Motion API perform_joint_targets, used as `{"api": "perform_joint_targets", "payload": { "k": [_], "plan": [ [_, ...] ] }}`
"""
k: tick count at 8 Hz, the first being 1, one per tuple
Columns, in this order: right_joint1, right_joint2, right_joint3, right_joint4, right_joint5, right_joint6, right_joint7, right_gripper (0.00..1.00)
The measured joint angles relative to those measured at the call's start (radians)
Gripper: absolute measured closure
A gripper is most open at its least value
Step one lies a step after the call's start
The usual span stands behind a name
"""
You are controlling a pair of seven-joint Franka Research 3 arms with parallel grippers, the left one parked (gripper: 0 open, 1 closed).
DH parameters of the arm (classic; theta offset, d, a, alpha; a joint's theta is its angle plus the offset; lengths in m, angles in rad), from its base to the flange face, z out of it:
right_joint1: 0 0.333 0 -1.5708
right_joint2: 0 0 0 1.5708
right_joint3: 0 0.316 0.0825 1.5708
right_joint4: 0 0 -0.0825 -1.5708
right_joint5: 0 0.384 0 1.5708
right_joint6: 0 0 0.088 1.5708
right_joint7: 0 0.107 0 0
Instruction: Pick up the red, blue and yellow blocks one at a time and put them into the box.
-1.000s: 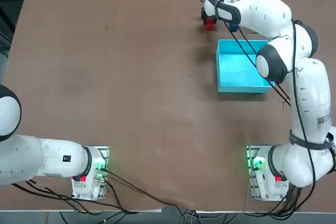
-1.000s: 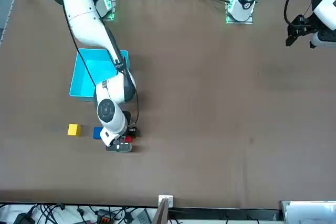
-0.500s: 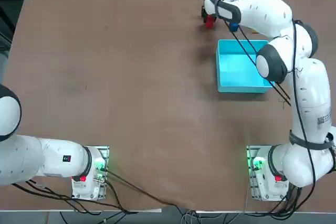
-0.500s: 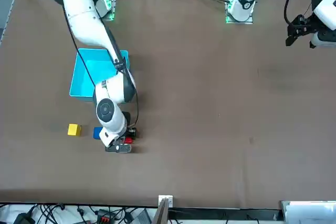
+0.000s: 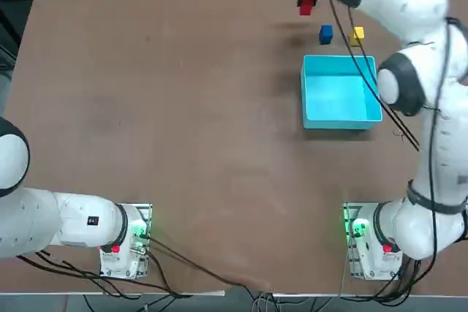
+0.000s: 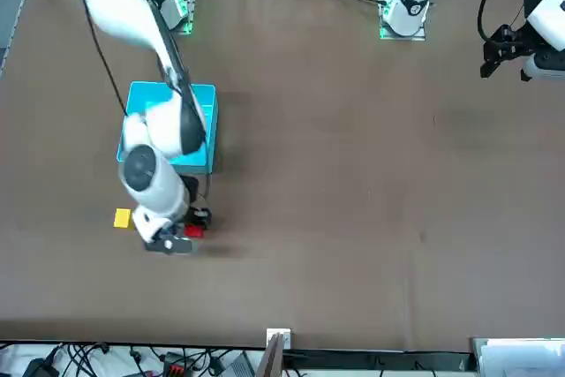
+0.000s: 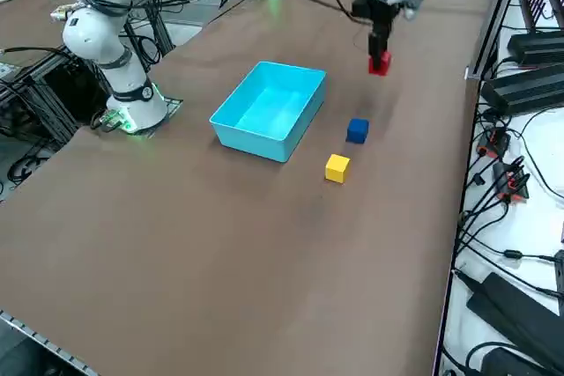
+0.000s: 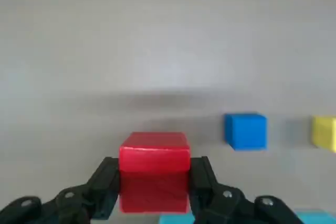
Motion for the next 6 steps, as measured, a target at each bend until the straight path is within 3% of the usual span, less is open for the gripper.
{"api": "perform_joint_targets", "payload": {
  "k": [3, 6],
  "plan": [
    [0.000, -0.286, 0.001, -0.381, 0.000, 0.035, -0.019, 0.30],
    [0.007, -0.489, 0.007, -0.748, -0.001, 0.188, -0.022, 0.30]
  ]
}}
